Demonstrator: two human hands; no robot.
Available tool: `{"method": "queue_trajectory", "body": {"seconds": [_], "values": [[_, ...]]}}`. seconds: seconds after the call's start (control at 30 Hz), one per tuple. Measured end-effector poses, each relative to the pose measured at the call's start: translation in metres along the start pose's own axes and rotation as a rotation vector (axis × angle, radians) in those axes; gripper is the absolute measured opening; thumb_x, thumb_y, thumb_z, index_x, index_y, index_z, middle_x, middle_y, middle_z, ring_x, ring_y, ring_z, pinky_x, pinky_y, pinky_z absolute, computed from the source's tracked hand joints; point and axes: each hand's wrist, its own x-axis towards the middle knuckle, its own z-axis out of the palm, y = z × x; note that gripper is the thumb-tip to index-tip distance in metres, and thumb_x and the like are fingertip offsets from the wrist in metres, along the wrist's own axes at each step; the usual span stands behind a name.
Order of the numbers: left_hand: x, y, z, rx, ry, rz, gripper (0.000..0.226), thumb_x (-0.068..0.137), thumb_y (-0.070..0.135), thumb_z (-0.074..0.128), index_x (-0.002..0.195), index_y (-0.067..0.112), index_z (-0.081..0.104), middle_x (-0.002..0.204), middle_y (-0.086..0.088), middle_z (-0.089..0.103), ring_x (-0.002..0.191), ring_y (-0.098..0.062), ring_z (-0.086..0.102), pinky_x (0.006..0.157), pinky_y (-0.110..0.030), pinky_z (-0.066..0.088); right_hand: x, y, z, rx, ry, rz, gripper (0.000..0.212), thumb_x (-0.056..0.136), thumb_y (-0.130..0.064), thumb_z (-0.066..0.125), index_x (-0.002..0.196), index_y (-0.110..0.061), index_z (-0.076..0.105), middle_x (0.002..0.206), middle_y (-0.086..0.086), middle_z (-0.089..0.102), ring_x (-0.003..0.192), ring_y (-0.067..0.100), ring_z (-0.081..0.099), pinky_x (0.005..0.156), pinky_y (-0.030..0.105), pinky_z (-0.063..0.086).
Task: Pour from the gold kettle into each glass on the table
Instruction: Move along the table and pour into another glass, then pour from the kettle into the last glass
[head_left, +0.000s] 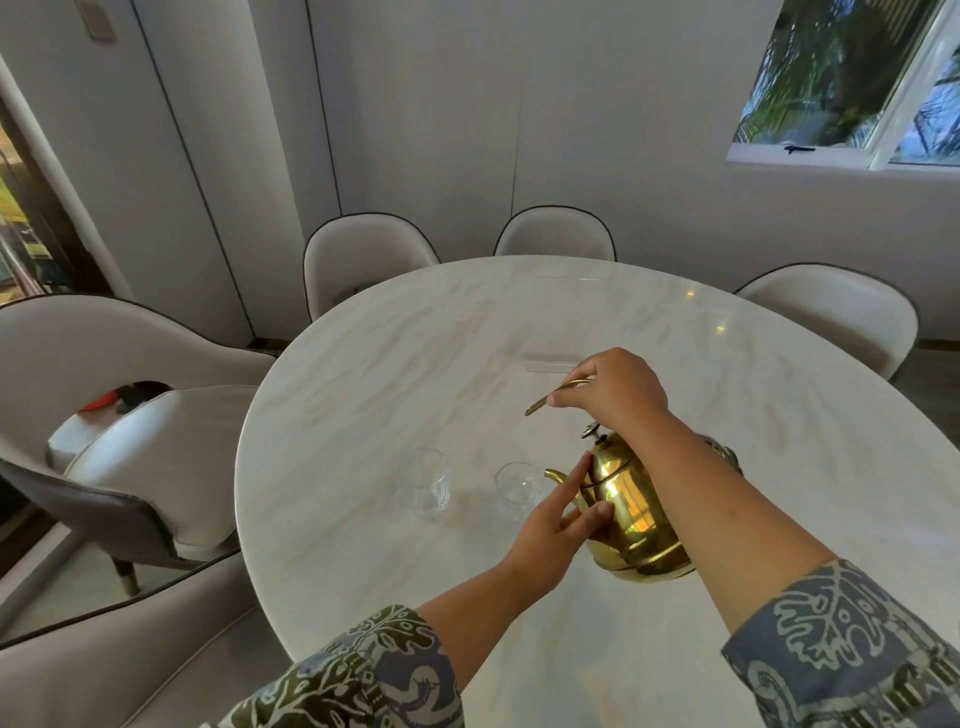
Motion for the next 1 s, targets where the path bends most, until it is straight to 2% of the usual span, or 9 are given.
{"method": "queue_trajectory", "body": {"seconds": [0.07, 0.13, 0.23, 0.3, 0.37, 0.57, 0.67, 0.8, 1.0], "values": [[0.000, 0.000, -0.001, 0.030, -0.016, -0.005, 0.059, 0.097, 0.029, 0.047, 0.148, 0.036, 0.018, 0.106, 0.038, 0.046, 0.103, 0.008, 0.051, 0.091, -0.008, 0.038, -0.003, 0.005, -0.001, 0.029, 0.019, 0.002, 0.027, 0.071, -0.037, 0.080, 0.091, -0.018, 0.076, 0.099, 0.002, 0.073, 0.081, 0.016, 0.059, 0.067, 0.028, 0.048], [0.000, -0.001, -0.002, 0.071, -0.031, -0.007, 0.057, 0.096, 0.031, 0.047, 0.145, 0.041, 0.018, 0.121, 0.028, 0.049, 0.114, 0.000, 0.052, 0.091, -0.008, 0.039, -0.008, 0.011, -0.001, 0.074, 0.053, 0.000, 0.030, 0.072, -0.037, 0.079, 0.094, -0.017, 0.075, 0.106, 0.002, 0.072, 0.087, 0.018, 0.060, 0.073, 0.030, 0.049], [0.002, -0.006, -0.005, 0.155, -0.028, 0.009, 0.050, 0.094, 0.040, 0.050, 0.130, 0.061, 0.023, 0.141, 0.005, 0.047, 0.127, -0.015, 0.048, 0.103, -0.023, 0.038, -0.015, 0.022, 0.000, 0.175, 0.110, 0.008, 0.034, 0.073, -0.037, 0.079, 0.099, -0.016, 0.074, 0.112, 0.001, 0.070, 0.101, 0.018, 0.061, 0.073, 0.026, 0.043], [0.003, -0.011, -0.007, 0.202, -0.031, 0.031, 0.051, 0.089, 0.052, 0.052, 0.127, 0.069, 0.024, 0.146, 0.002, 0.043, 0.132, -0.018, 0.043, 0.111, -0.037, 0.035, -0.020, 0.029, 0.001, 0.223, 0.138, 0.017, 0.035, 0.073, -0.038, 0.078, 0.100, -0.017, 0.074, 0.109, 0.000, 0.071, 0.094, 0.014, 0.060, 0.071, 0.024, 0.041], [0.002, -0.012, -0.008, 0.271, -0.027, 0.060, 0.056, 0.085, 0.056, 0.054, 0.131, 0.067, 0.023, 0.151, 0.003, 0.036, 0.137, -0.019, 0.035, 0.114, -0.044, 0.032, -0.025, 0.036, 0.002, 0.263, 0.169, 0.030, 0.038, 0.074, -0.040, 0.078, 0.103, -0.016, 0.075, 0.108, 0.001, 0.072, 0.095, 0.014, 0.060, 0.071, 0.024, 0.042], [0.000, -0.011, -0.013, 0.421, -0.034, 0.110, 0.062, 0.087, 0.049, 0.055, 0.140, 0.055, 0.022, 0.156, 0.014, 0.020, 0.140, -0.006, 0.023, 0.115, -0.032, 0.026, -0.041, 0.051, 0.005, 0.478, 0.260, 0.090, 0.035, 0.071, -0.039, 0.080, 0.098, -0.016, 0.077, 0.104, -0.001, 0.074, 0.105, 0.016, 0.064, 0.084, 0.029, 0.049], [-0.006, -0.009, -0.015, 0.529, -0.014, 0.127, 0.061, 0.090, 0.046, 0.052, 0.142, 0.051, 0.021, 0.156, 0.018, 0.017, 0.129, 0.004, 0.024, 0.105, -0.022, 0.023, -0.050, 0.050, 0.006, 0.523, 0.277, 0.074, 0.037, 0.074, -0.038, 0.079, 0.104, -0.015, 0.075, 0.109, 0.001, 0.073, 0.106, 0.017, 0.064, 0.083, 0.027, 0.049], [-0.016, -0.008, -0.021, 0.524, 0.032, 0.164, 0.061, 0.091, 0.045, 0.051, 0.143, 0.048, 0.021, 0.156, 0.016, 0.015, 0.141, -0.008, 0.022, 0.107, -0.023, 0.022, -0.054, 0.038, 0.007, 0.542, 0.280, 0.031, 0.040, 0.074, -0.038, 0.079, 0.107, -0.016, 0.074, 0.112, 0.000, 0.072, 0.107, 0.015, 0.062, 0.081, 0.026, 0.049], [-0.033, -0.002, -0.041, 0.493, 0.111, 0.182, 0.059, 0.091, 0.047, 0.050, 0.142, 0.051, 0.021, 0.156, 0.016, 0.017, 0.141, -0.009, 0.021, 0.109, -0.026, 0.023, -0.049, 0.007, 0.013, 0.554, 0.238, -0.034, 0.039, 0.073, -0.039, 0.079, 0.104, -0.016, 0.075, 0.109, 0.000, 0.073, 0.105, 0.015, 0.064, 0.083, 0.030, 0.053]]}}
